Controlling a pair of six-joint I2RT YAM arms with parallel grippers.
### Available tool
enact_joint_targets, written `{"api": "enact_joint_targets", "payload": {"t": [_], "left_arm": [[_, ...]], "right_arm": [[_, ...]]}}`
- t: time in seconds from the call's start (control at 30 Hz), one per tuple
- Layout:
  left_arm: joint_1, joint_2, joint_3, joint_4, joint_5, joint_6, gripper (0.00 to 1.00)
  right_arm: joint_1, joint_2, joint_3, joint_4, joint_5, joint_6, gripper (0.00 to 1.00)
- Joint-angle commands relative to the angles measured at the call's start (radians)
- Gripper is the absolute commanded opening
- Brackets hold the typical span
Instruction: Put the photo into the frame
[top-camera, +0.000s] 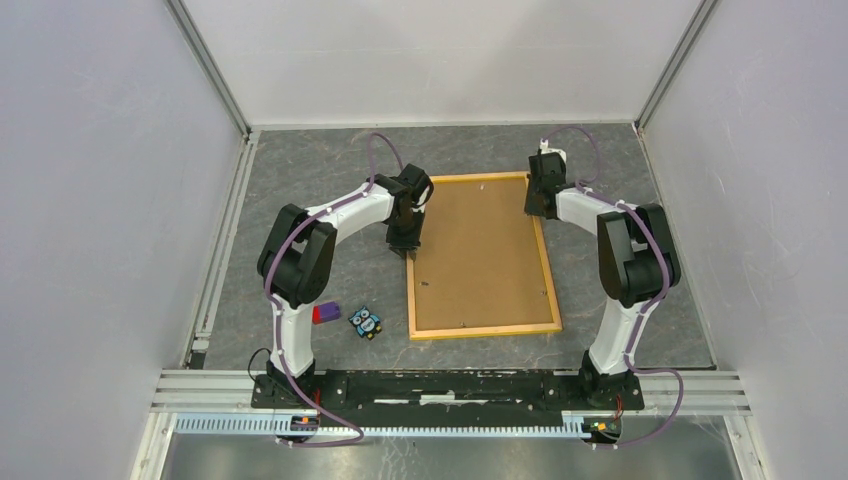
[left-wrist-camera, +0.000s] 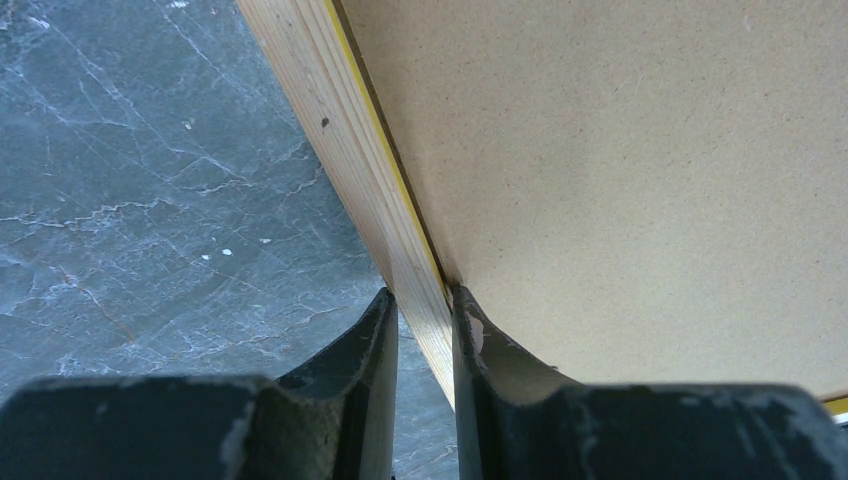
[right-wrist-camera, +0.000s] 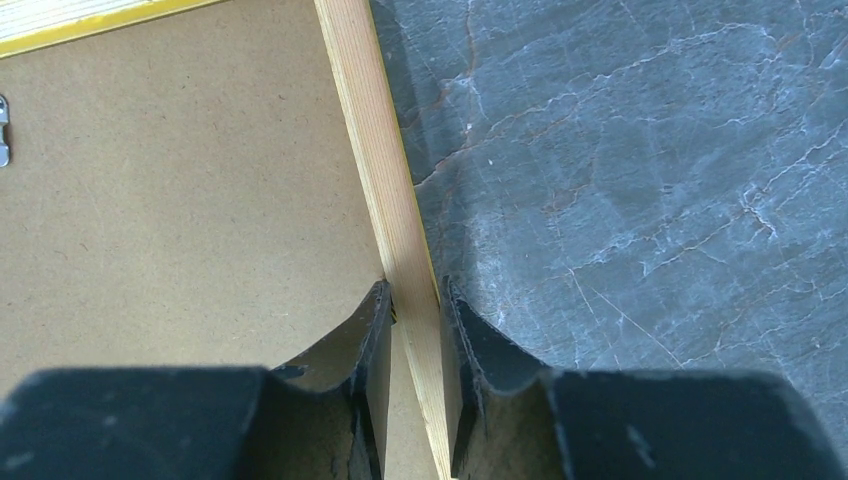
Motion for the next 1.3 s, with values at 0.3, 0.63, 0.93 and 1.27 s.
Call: {"api": "enact_joint_targets", "payload": {"t": [0.3, 0.63, 0.93, 1.27], "left_arm": [[-0.004, -0.010, 0.031, -0.030, -0.037, 0.089, 0.02], [-0.004, -0.007, 0.040, -0.033, -0.036, 0.093, 0.02], [-0.004, -0.074, 0.017, -0.008, -0.025, 0.090, 0.25], [-0.007, -0.443, -0.168, 0.153, -0.077, 0.064, 0.71]], "right_arm": [[-0.066, -0.198, -0.155, -0.057, -0.161, -0.079, 0.64], [-0.063, -0.343, -0.412, -0.022, -0.191, -0.085, 0.58], [-0.092, -0.350, -0.468, -0.002, -0.180, 0.079, 0.21], [-0.240, -0.422, -0.565, -0.031, -0.139, 0.347, 0.00]]}}
